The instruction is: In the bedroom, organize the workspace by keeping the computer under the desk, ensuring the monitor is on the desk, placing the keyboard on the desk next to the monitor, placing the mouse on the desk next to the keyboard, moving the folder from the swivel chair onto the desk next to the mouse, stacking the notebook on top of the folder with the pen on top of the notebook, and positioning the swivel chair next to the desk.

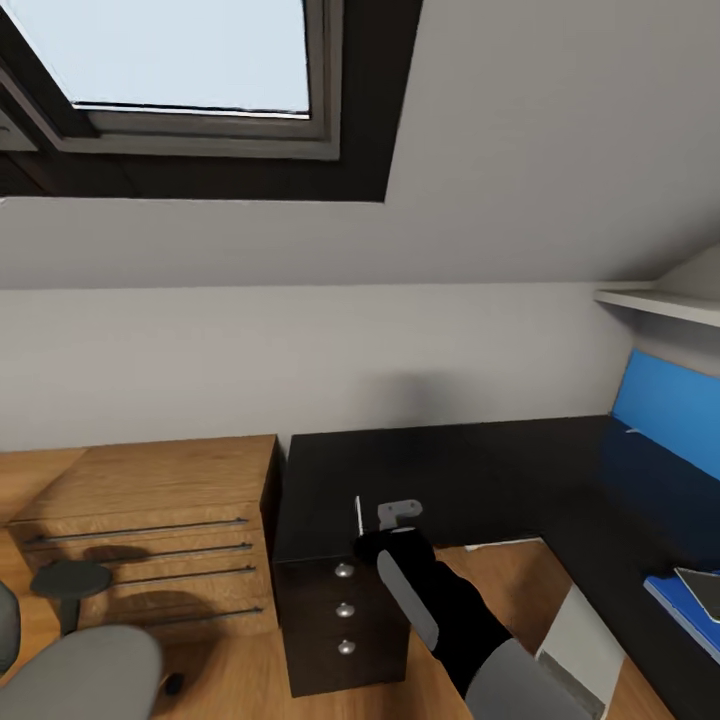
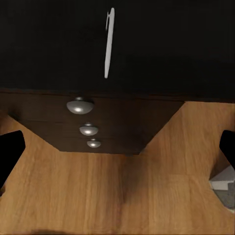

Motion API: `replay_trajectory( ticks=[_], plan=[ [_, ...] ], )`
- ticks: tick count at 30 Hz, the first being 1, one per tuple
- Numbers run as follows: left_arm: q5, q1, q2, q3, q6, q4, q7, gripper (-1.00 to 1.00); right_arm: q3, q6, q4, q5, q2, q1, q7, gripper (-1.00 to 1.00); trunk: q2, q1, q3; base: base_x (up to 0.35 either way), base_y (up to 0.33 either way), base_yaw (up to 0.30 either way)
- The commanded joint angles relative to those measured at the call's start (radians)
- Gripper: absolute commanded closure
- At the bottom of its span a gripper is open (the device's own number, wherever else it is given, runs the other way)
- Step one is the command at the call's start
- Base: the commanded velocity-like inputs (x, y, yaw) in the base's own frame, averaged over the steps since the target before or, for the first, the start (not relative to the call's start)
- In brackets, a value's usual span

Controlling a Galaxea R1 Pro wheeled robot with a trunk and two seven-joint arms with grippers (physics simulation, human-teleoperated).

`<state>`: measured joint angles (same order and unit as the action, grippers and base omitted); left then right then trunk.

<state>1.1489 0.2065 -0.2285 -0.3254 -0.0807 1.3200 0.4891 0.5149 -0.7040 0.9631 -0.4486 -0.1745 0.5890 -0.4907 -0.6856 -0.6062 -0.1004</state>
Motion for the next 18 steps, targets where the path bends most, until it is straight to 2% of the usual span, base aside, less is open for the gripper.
replay_trajectory(
  ticks=[1,11,18],
  plan=[
    [0.002,0.000,-0.001,-0.001,-0.002,0.002,0.005,-1.00,0.002,-0.001,-0.009,-0.015,0.000,0.005,-0.011,-1.00,-0.001,-0.001,-0.001,0.336,0.000,0.243],
    [-0.004,0.006,-0.001,-0.001,-0.002,0.004,0.004,-1.00,-0.005,0.006,-0.077,-0.039,0.000,0.036,-0.015,-1.00,-0.001,-0.001,0.003,0.340,0.000,0.263],
    [-0.005,0.007,-0.001,-0.001,-0.002,0.004,0.008,-1.00,-0.012,0.013,-0.097,-0.041,0.000,0.039,-0.017,-1.00,-0.001,-0.001,0.004,0.342,0.000,0.099]
  ],
)
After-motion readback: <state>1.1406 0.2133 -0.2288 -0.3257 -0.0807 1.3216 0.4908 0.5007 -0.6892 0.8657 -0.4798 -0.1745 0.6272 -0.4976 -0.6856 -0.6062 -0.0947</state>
